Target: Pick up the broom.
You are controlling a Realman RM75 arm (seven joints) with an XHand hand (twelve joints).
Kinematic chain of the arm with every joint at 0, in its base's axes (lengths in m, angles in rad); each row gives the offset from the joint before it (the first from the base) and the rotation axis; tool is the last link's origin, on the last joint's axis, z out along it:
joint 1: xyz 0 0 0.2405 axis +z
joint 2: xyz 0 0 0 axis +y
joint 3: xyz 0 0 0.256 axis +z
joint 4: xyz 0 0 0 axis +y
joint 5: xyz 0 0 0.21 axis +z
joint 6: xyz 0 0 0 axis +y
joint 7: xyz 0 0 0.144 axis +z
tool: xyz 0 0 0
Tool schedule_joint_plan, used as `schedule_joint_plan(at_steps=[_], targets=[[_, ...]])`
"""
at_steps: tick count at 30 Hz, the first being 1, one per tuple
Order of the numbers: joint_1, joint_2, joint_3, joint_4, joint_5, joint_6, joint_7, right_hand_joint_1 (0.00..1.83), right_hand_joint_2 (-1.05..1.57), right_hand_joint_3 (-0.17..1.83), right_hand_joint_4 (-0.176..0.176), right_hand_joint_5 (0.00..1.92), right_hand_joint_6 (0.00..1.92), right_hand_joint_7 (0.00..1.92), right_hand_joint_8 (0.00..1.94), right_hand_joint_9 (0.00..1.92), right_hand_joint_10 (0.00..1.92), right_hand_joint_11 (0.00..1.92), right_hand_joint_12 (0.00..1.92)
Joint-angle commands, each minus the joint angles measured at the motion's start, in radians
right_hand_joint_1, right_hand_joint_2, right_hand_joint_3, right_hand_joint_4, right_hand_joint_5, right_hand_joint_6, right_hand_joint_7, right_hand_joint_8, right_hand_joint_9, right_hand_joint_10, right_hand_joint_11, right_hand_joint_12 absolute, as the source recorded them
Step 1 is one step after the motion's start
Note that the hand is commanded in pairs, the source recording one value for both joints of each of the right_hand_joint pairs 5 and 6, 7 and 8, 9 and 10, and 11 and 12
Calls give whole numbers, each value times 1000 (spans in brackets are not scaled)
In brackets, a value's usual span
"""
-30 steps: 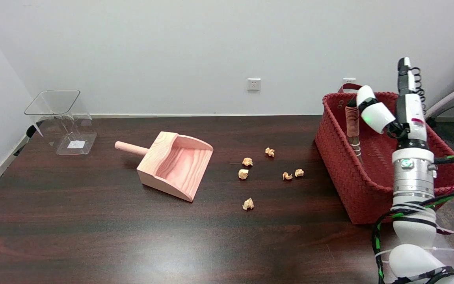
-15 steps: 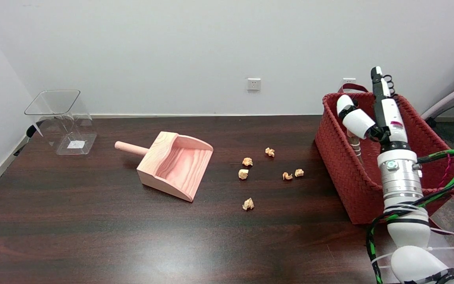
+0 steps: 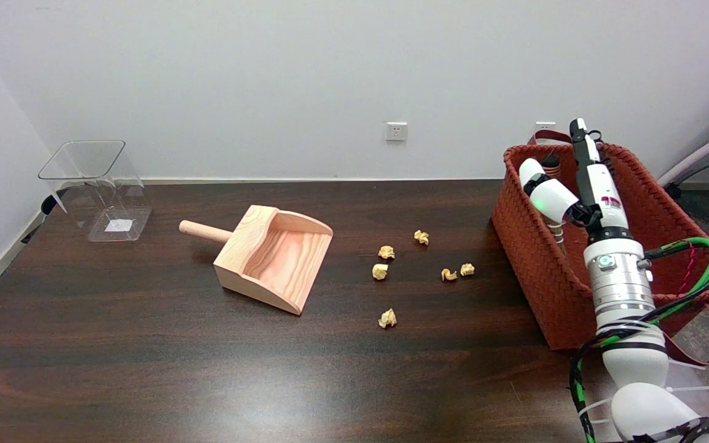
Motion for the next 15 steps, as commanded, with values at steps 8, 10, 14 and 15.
schedule_joint_plan(at_steps=[8, 10, 14, 15], targets=[[27, 13, -1, -63, 89, -58, 62, 528, 958, 644, 0, 0, 0, 0, 0, 0, 0, 0, 0], [35, 15, -6, -69, 93, -60, 62, 527, 961, 656, 0, 0, 0, 0, 0, 0, 0, 0, 0], [52, 16, -11, -75, 114, -81, 63, 528, 975, 638, 0, 0, 0, 0, 0, 0, 0, 0, 0], [55, 16, -11, -77, 120, -88, 63, 528, 980, 634, 0, 0, 0, 5, 5, 0, 0, 0, 0]])
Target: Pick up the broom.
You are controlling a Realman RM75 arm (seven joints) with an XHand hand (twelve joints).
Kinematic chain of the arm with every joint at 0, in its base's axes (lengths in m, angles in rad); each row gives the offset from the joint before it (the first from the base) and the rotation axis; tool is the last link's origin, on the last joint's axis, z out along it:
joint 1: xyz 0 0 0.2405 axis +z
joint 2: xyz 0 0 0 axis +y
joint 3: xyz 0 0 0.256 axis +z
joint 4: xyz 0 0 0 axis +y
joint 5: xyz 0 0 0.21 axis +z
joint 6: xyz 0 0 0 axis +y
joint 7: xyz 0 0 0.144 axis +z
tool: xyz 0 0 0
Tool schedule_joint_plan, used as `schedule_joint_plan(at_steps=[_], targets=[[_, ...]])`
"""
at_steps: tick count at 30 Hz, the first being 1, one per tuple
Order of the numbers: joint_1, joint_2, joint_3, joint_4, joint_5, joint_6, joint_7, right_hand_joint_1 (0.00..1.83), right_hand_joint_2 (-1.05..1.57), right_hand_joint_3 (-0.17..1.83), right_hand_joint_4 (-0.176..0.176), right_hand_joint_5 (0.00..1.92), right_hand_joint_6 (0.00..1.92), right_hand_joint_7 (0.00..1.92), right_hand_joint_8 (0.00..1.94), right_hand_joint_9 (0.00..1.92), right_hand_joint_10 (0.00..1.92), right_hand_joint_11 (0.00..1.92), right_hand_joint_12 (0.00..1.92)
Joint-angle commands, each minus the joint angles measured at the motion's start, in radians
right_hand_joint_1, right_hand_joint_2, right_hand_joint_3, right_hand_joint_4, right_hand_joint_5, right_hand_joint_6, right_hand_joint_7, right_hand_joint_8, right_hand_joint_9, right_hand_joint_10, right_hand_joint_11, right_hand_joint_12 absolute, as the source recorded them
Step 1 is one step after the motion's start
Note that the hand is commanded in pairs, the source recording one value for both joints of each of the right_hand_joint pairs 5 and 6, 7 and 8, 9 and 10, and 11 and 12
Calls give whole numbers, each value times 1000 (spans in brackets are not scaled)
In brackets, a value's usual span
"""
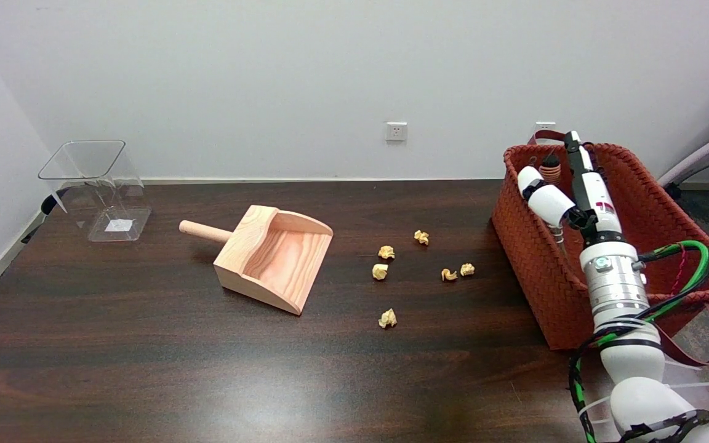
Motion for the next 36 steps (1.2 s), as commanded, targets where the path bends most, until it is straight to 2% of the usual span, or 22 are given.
schedule_joint_plan(at_steps=[1, 14, 20, 22, 33, 35, 36], targets=[[42, 11, -11, -41, 69, -61, 29, 527, 983, 634, 0, 0, 0, 10, 10, 0, 0, 0, 0], [63, 19, -2, -54, 91, -78, 30, 535, 1017, 512, 0, 0, 0, 163, 163, 0, 0, 0, 0], [64, 19, -2, -65, 83, -73, 65, 542, 1050, 455, 0, 0, 0, 331, 331, 0, 0, 0, 0], [63, 19, -2, -65, 83, -69, 65, 553, 1055, 446, 0, 20, 20, 445, 445, 20, 20, 20, 20], [61, 19, -2, -67, 83, -55, 65, 543, 1122, 393, 0, 541, 541, 1168, 1168, 541, 541, 541, 541], [61, 19, -3, -67, 82, -50, 65, 539, 1131, 382, 0, 611, 611, 1251, 1251, 611, 611, 611, 611], [62, 19, -6, -67, 82, -43, 65, 538, 1137, 364, 0, 713, 713, 1337, 1337, 713, 713, 713, 713]])
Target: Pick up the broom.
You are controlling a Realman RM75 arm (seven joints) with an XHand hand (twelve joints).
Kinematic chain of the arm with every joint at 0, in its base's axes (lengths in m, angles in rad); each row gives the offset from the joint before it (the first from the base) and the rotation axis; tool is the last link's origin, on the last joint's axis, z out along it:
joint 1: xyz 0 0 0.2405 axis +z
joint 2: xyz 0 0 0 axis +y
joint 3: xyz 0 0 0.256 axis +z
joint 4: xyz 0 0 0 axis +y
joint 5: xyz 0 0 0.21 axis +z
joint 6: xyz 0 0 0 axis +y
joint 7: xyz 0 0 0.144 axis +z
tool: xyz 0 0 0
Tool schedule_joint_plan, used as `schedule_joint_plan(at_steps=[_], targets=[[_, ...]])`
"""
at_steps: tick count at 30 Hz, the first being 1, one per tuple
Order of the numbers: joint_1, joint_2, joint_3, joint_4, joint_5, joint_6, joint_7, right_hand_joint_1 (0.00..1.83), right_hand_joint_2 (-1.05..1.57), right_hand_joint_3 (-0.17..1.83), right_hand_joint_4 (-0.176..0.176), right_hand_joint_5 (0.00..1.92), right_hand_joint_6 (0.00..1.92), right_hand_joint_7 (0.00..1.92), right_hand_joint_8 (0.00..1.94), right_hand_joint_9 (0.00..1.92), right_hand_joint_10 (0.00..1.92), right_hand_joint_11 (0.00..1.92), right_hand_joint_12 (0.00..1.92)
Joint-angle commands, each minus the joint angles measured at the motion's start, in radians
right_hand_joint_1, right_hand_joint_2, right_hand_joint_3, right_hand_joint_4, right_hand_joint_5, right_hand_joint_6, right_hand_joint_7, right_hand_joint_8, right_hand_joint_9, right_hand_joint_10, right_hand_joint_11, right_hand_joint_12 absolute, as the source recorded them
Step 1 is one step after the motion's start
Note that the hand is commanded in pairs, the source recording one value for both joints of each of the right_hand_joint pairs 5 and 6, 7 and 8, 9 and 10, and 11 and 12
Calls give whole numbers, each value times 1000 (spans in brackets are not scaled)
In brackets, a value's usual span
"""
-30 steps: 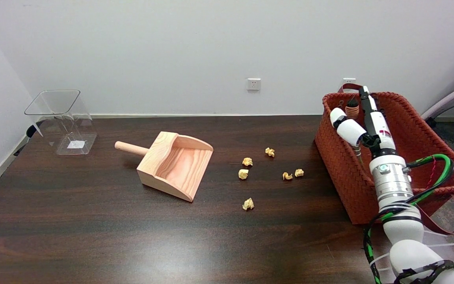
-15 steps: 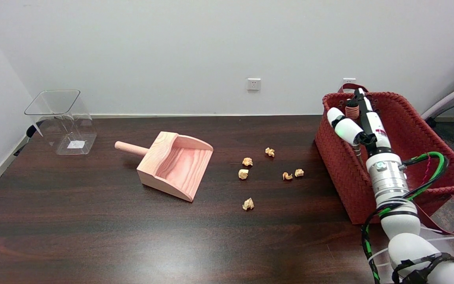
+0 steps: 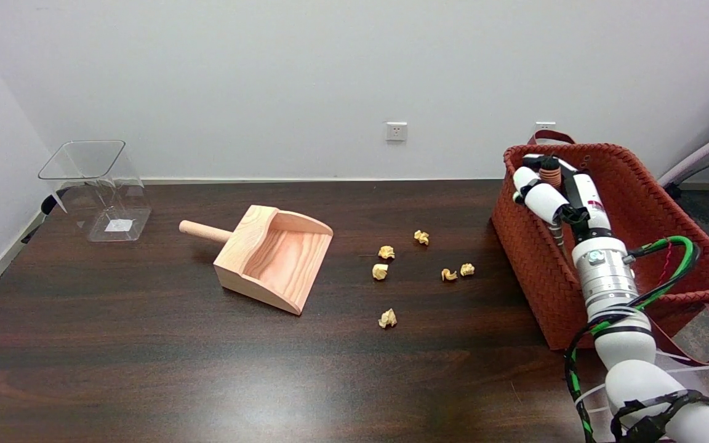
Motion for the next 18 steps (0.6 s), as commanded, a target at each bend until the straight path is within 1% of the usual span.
schedule_joint_plan(at_steps=[1, 2, 3, 4, 5, 7, 9, 10, 13, 18], targets=[[6, 2, -6, -8, 2, 25, 12, 543, 1141, 338, 0, 854, 854, 1420, 1420, 854, 854, 854, 854], [6, 2, -7, -8, 2, 32, 12, 530, 1147, 326, 0, 970, 970, 1473, 1473, 970, 970, 970, 970], [7, 2, -7, -8, -2, 37, 12, 523, 1167, 315, 0, 1128, 1128, 1537, 1537, 1128, 1128, 1128, 1128], [7, 2, -7, -8, -5, 41, 12, 526, 1181, 268, 0, 1310, 1310, 1624, 1624, 1310, 1310, 1310, 1310], [7, -1, -7, -8, -11, 48, 12, 532, 1184, 208, 0, 1429, 1429, 1690, 1690, 1429, 1429, 1429, 1429], [7, -6, -7, -8, -23, 61, 12, 564, 1199, 74, 0, 1584, 1584, 1808, 1808, 1584, 1584, 1584, 1584], [7, -12, -9, -10, -41, 81, 12, 585, 1210, -17, 0, 1696, 1696, 1882, 1882, 1696, 1696, 1696, 1696], [7, -13, -9, -11, -46, 87, 12, 597, 1221, -76, 0, 1806, 1806, 1920, 1920, 1806, 1806, 1806, 1806], [9, -22, -11, -14, -63, 113, 12, 618, 1228, -175, 0, 1879, 1879, 1920, 1920, 1879, 1879, 1879, 1879], [10, -32, -15, -17, -93, 135, 13, 633, 1224, -175, 0, 1899, 1899, 1920, 1920, 1899, 1899, 1899, 1899]])
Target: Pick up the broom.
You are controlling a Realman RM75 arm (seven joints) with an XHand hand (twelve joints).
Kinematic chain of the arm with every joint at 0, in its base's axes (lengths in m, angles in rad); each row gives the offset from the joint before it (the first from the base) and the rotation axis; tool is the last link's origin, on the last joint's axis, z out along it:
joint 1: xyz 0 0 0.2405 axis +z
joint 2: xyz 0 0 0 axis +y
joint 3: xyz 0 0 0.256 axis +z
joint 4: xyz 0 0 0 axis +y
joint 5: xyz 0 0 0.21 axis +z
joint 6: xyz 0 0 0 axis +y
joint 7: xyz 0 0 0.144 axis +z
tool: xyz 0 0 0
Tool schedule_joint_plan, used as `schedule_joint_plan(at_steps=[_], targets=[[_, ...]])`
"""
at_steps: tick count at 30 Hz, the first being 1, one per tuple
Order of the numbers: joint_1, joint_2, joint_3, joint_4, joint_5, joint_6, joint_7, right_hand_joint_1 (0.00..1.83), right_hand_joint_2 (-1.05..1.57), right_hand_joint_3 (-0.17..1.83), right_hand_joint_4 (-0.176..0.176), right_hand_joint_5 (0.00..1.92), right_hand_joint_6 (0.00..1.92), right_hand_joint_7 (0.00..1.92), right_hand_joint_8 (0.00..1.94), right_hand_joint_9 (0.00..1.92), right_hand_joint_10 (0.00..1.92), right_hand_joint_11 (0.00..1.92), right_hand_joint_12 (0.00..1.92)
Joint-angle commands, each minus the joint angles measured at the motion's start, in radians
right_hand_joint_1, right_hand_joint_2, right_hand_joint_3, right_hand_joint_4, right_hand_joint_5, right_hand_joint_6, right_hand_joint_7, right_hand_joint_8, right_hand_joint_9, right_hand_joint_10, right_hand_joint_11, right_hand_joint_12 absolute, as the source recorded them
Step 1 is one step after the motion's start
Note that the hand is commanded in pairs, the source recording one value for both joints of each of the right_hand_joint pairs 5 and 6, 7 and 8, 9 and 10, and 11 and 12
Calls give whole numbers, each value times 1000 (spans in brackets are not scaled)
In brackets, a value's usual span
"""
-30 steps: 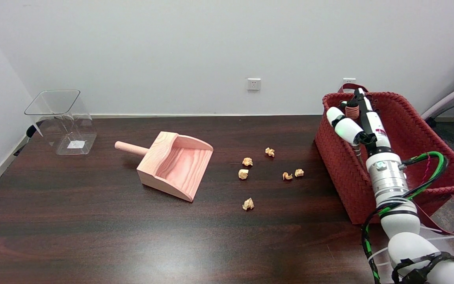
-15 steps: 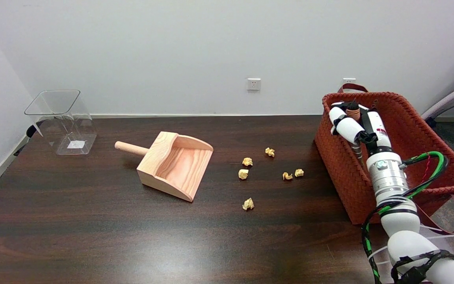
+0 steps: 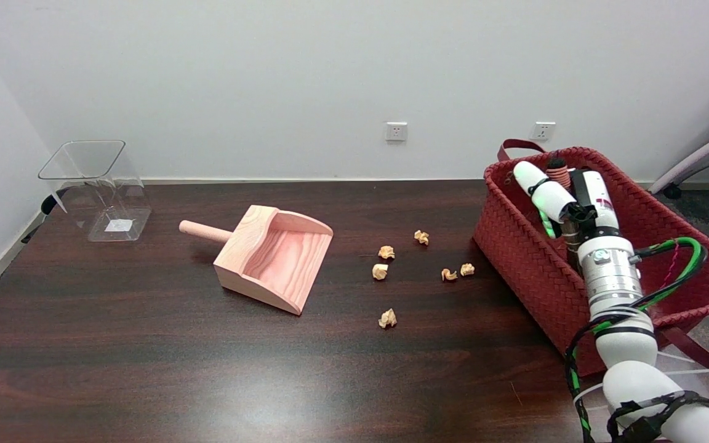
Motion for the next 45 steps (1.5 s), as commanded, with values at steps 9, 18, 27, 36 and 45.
schedule_joint_plan(at_steps=[9, 18, 27, 36, 45], targets=[[43, -30, -60, -44, -191, 199, 109, 650, 1312, -175, 0, 1912, 1912, 1920, 1920, 1912, 1912, 1912, 1912], [92, -58, -107, 3, -309, 324, 113, 839, 1272, -175, 0, 1920, 1920, 1920, 1920, 1920, 1920, 1920, 1920], [87, -64, -138, 61, -408, 383, 112, 813, 1509, 282, 0, 1920, 1920, 1920, 1920, 1920, 1920, 1920, 1920], [93, -95, -160, 115, -542, 408, 112, 832, 1571, 553, 0, 1920, 1920, 1920, 1920, 1920, 1920, 1920, 1920], [136, -157, -223, 135, -671, 401, 110, 838, 1571, 608, 0, 1920, 1920, 1920, 1920, 1920, 1920, 1920, 1920]])
